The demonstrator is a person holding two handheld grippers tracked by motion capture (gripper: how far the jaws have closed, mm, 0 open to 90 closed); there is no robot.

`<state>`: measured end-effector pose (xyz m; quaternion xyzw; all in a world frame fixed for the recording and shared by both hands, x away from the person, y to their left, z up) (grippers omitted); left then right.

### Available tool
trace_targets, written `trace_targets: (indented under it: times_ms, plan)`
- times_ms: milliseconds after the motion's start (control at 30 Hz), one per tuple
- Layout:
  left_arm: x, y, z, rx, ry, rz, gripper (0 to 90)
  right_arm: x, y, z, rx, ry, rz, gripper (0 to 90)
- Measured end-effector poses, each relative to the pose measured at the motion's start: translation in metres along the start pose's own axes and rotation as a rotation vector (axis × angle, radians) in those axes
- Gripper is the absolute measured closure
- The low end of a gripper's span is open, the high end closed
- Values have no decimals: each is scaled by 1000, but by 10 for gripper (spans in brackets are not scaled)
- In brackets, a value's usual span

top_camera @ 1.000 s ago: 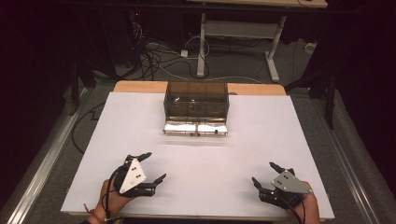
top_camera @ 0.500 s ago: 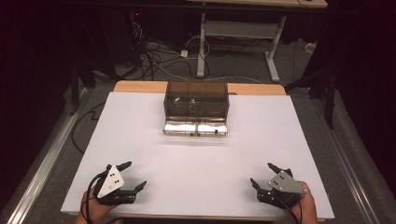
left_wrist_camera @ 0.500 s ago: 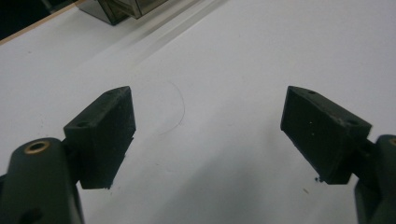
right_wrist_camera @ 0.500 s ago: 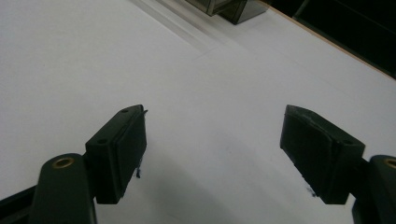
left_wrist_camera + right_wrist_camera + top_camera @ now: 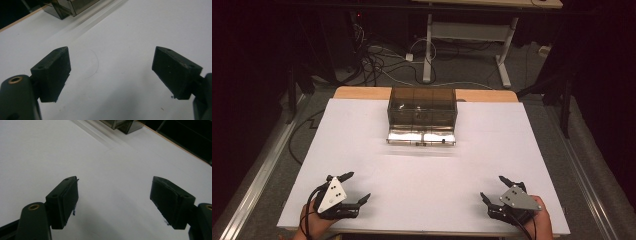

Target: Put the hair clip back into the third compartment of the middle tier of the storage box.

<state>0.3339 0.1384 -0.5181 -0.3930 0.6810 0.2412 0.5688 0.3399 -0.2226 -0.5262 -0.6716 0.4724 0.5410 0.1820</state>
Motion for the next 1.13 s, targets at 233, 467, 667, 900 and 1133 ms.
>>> trace_targets:
  times_ms: [233,467,667,900,1133]
  plan:
    - [-2,-1,0,2,1,-6,144,0,-1,1,-9,8,0,231]
    - [0,-2,-1,4,-4,-2,144,0,-1,2,-12,6,-2,231]
    - [0,-2,-1,4,-5,-1,145,0,-1,2,-13,6,-2,231]
    - [1,-5,1,0,-5,6,144,1,-1,0,-12,2,-1,232]
    - [2,-6,2,-7,-9,9,144,2,-1,-1,-11,-5,2,231]
Point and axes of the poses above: each handheld gripper's, and its own axes: y roughly backward along the jaws, x roughly out of its underside, z roughly to its left, the point moved 10 cm from there along -y, roughly forward along the jaws, and after that the axes turned 14 degrees about -z, right-handed, at the moved point
